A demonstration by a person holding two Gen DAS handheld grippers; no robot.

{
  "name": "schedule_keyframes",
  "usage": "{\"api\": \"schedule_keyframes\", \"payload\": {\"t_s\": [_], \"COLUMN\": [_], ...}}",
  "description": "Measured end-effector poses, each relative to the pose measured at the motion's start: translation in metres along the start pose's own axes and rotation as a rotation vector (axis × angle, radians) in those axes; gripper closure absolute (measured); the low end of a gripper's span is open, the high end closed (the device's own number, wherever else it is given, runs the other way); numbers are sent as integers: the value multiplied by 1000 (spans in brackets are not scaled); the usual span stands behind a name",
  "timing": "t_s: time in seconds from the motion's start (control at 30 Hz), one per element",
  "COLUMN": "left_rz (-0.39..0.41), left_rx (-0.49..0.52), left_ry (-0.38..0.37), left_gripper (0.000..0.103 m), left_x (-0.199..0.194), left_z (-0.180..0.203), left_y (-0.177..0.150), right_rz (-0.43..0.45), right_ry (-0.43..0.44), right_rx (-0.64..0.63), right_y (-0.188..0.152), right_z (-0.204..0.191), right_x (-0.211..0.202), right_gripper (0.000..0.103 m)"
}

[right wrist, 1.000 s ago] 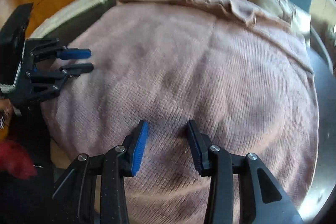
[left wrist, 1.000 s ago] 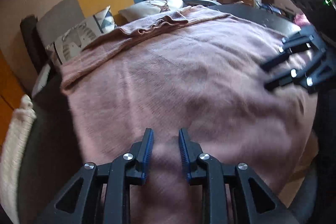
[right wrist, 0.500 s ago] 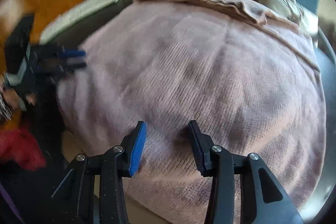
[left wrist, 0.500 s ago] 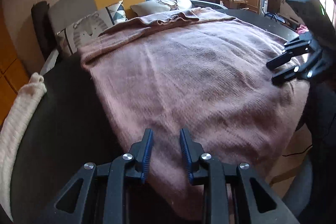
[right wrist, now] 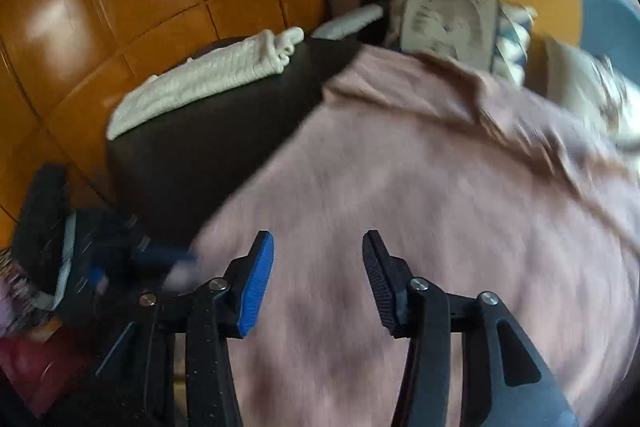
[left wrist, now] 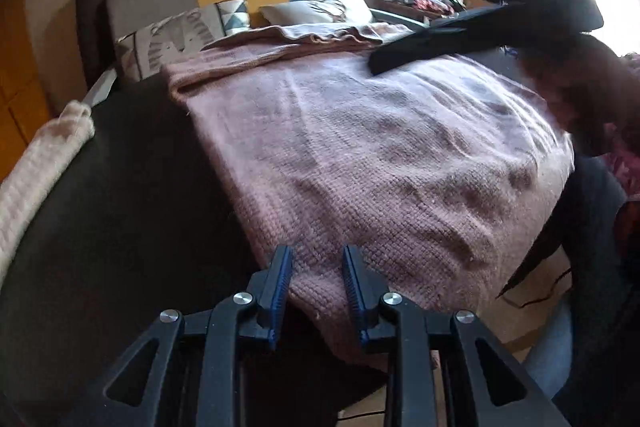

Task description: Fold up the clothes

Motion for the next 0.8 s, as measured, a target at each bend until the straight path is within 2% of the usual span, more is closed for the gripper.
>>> {"api": "schedule_keyframes", "payload": {"t_s": [0.1, 0.17, 0.23, 0.33, 0.4, 0.53, 0.63, 0.7, 0.8], "left_rz": [-5, -19, -26, -27, 23, 126, 147, 137, 12], "left_rx": [-5, -8, -32, -88, -128, -199, -192, -184, -252], "left_ry": [15, 22, -1, -51, -84, -107, -52, 19, 28], "left_gripper": [75, 75, 75, 76, 76, 76, 76, 76, 76], "left_x": [-5, -7, -9, -14, -22, -21, -1, 20, 62], "left_z": [1, 0, -4, -12, -16, -27, -31, -39, -64], "left_y": [-6, -9, -10, -8, 0, 28, 61, 79, 87], "right_rz": [-31, -86, -74, -64, -31, 2, -4, -24, -72], "right_ry": [-1, 17, 6, 65, 86, 73, 27, 10, 22], "right_rx": [-3, 1, -59, -122, -47, 137, 156, 146, 114], "right_y": [18, 17, 10, 4, 3, 13, 35, 54, 77], "right_z": [-15, -26, -48, -65, -51, -3, 25, 35, 36], "right_x": [43, 63, 68, 57, 43, 33, 42, 54, 86], "right_gripper": [72, 72, 69, 69, 69, 72, 72, 72, 72]}}
Point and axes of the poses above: each gripper's, at about its wrist camera, not at the fingertips, and x roughly the way its jaws point, z to its right, y to its top, the point moved 1 cm from there along x, roughly the way its jaws point, and after that the axes turned 6 degrees about -y, right-handed, at the moved point
